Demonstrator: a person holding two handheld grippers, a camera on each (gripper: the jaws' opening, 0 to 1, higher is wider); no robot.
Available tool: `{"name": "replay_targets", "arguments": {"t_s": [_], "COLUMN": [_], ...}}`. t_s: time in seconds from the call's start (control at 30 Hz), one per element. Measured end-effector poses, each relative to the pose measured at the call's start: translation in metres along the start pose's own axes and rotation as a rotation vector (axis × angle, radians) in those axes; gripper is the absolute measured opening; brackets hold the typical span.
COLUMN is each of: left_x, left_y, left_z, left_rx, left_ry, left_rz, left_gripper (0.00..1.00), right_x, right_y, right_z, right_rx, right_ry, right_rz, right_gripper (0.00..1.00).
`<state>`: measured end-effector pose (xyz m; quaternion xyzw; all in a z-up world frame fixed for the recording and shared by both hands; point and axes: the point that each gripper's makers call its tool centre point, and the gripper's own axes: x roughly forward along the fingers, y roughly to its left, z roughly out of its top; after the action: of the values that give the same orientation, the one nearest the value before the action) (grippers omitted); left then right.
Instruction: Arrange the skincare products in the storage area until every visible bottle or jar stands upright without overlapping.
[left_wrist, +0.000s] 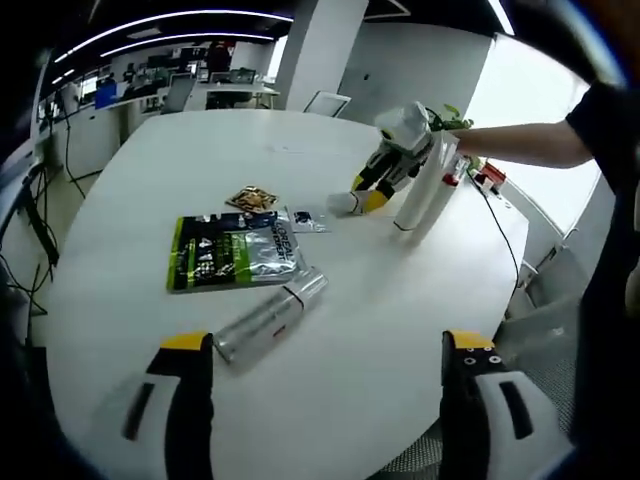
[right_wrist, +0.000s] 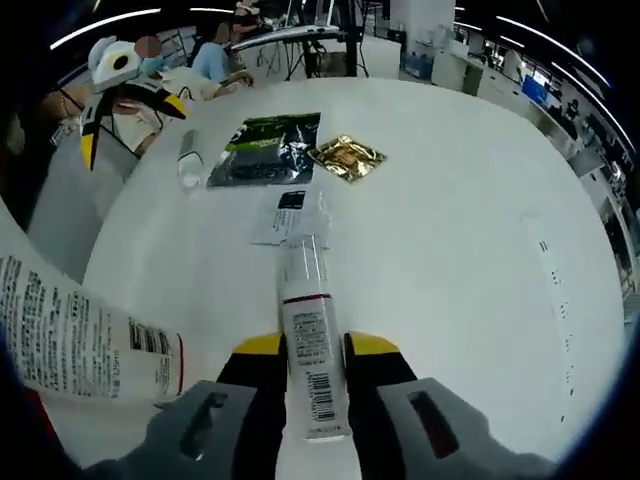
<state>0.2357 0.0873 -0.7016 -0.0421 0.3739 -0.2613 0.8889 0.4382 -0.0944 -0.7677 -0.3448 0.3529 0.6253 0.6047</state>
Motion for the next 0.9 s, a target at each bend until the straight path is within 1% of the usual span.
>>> {"name": "replay_targets", "arguments": {"t_s": [0.2, 0.3, 0.37, 0.4, 0.47, 0.53, 0.63, 0.77, 0.83, 0.9], "left_x": [0.0, 0.001, 0.001, 0.001, 0.001, 0.001, 0.0, -0.002, -0.003, -0.004], "left_y": [0.001, 0.001, 0.001, 0.0, 0.0, -0.001, -0.002, -0.003, -0.003, -0.002], "left_z": [0.0, 0.002, 0.003, 0.004, 0.005, 0.004, 0.004, 0.005, 0.006, 0.009], "left_rx": [-0.004, -0.006, -0.001, 0.0, 0.002, 0.005, 0.008, 0.014, 0.018, 0.019], "left_ry": [0.001, 0.003, 0.001, 0.001, -0.003, -0.001, 0.0, 0.0, -0.003, -0.01], "left_rz": [0.004, 0.002, 0.003, 0.002, 0.001, 0.0, -0.002, -0.003, -0.003, 0.0], "left_gripper": [0.91, 0.89, 0.89, 0.89, 0.89, 0.9, 0.89, 0.89, 0.89, 0.89], "right_x": [0.001, 0.002, 0.002, 0.002, 0.002, 0.001, 0.001, -0.001, -0.004, -0.01], "right_y": [-0.003, -0.003, -0.004, -0.005, -0.007, -0.006, -0.004, -0.005, -0.006, -0.008], "right_z": [-0.001, -0.001, -0.001, -0.001, -0.002, -0.002, -0.001, 0.0, -0.003, -0.003], "right_rx": [-0.004, -0.038, -0.024, -0.025, 0.013, 0.015, 0.069, 0.08, 0.07, 0.077], "right_ry": [0.025, 0.046, 0.054, 0.052, 0.039, 0.036, 0.032, 0.031, 0.049, 0.04], "right_rz": [0.0, -0.004, -0.015, -0.017, -0.028, -0.03, -0.037, -0.038, -0.054, -0.063], "right_gripper": [0.22, 0.21, 0.21, 0.21, 0.21, 0.2, 0.2, 0.2, 0.2, 0.2]}}
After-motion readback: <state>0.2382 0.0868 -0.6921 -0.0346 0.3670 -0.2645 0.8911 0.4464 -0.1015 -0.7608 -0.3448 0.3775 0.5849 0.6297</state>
